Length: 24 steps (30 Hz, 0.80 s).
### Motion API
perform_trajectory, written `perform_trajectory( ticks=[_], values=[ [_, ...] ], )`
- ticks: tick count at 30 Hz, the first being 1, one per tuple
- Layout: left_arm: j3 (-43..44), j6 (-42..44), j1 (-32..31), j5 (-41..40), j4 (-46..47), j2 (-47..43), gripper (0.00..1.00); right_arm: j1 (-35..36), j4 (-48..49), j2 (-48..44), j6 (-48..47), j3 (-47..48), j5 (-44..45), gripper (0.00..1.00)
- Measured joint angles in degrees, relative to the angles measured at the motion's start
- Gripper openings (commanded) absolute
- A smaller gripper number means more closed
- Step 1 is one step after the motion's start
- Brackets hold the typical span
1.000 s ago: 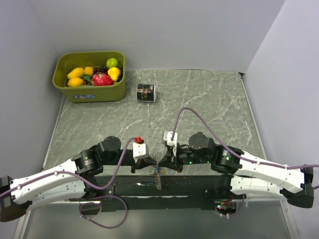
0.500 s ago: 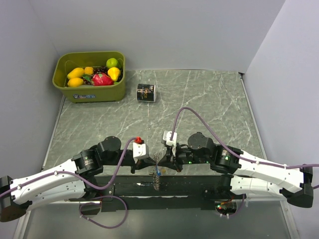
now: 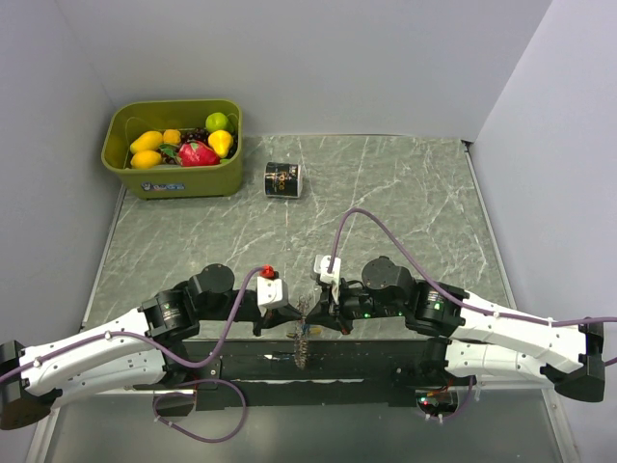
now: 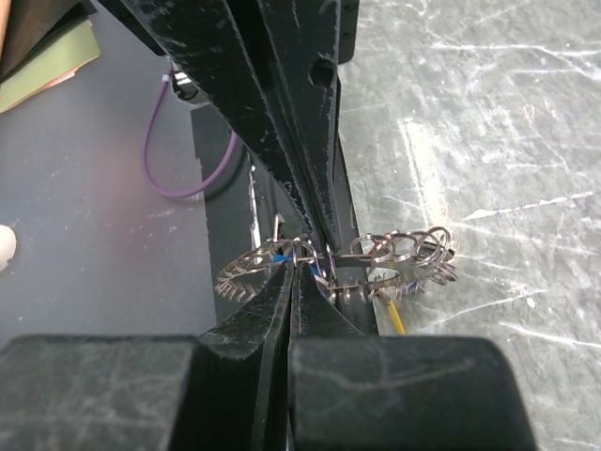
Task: Put the keys on the keyring
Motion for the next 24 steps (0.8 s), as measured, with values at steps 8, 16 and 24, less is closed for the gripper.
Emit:
perform_trajectory(
  ticks=[8,16,24],
  values=[
    [0.0,0.0,0.0,0.11,-0.07,-1.16,0.01,0.0,-0.26,-0.04,1.11,-0.39,2.8,0.0],
    [0.0,0.22,0.0,0.68,-0.09,-2.03,0.01,-0.04,-0.17,-0.15,2.14,-0.57,3.52,0.0],
    [-0.9,0.42,0.0,1.53,0.57,-4.37,0.01,-0.09,-0.02,-0.09,2.78,-1.4,3.32,0.0]
  ],
)
